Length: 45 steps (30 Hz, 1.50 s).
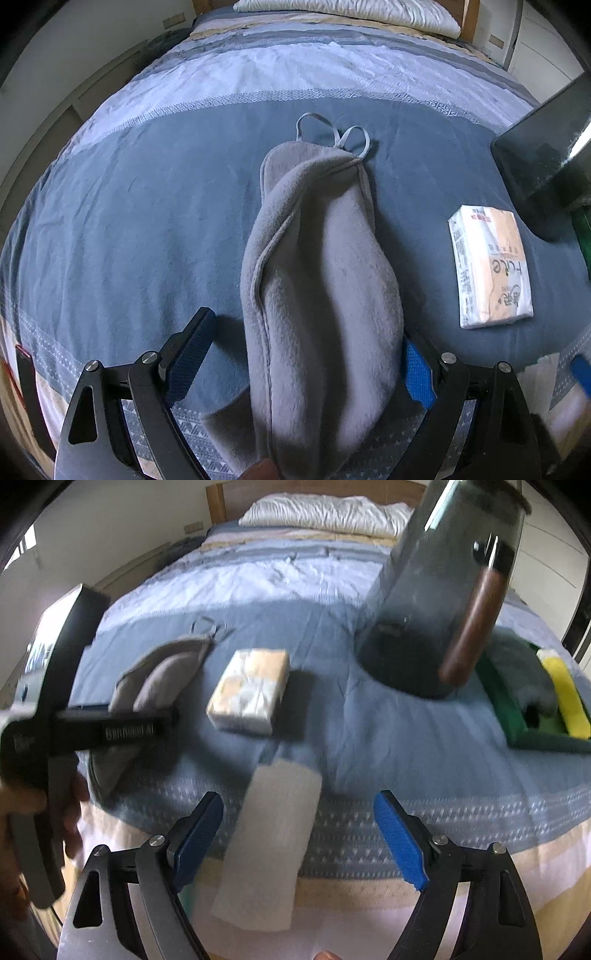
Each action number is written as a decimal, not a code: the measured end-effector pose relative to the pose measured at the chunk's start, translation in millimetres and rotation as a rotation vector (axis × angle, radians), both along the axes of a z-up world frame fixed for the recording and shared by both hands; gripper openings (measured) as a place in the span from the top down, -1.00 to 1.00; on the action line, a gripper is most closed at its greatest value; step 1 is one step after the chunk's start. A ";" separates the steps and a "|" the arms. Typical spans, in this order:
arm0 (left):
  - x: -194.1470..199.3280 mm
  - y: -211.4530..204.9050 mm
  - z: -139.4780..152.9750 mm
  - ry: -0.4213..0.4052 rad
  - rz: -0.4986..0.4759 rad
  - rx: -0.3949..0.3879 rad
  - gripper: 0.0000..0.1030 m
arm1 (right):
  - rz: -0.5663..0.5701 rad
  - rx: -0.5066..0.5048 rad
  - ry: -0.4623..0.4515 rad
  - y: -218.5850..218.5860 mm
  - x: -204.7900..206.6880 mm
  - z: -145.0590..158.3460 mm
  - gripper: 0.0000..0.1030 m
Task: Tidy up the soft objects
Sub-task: 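Grasp the grey looped cloth with the left gripper while the right gripper grasps the white waffle cloth, then lift the grey cloth with the left gripper while the right gripper holds the white cloth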
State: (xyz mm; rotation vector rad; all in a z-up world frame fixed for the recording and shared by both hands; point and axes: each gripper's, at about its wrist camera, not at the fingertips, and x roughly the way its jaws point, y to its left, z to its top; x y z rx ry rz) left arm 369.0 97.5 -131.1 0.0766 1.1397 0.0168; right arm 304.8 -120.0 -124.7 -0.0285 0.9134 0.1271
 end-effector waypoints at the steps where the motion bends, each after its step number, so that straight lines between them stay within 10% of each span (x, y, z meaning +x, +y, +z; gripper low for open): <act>1: 1.6 0.2 0.0 0.000 0.001 0.001 -0.70 | -0.001 0.001 0.009 -0.5 0.0 -2.8 -0.58; 17: 19.9 -4.5 -6.1 0.021 -0.031 0.031 -0.71 | -0.014 -0.003 0.047 -0.3 8.2 -14.5 -0.16; 29: 19.3 -4.3 -7.8 0.021 -0.050 0.025 -0.67 | 0.021 -0.037 0.048 5.2 10.2 -19.1 0.63; 45: 15.9 -16.4 -1.8 0.002 -0.110 0.004 0.59 | 0.040 -0.057 0.019 5.9 7.1 -18.3 0.82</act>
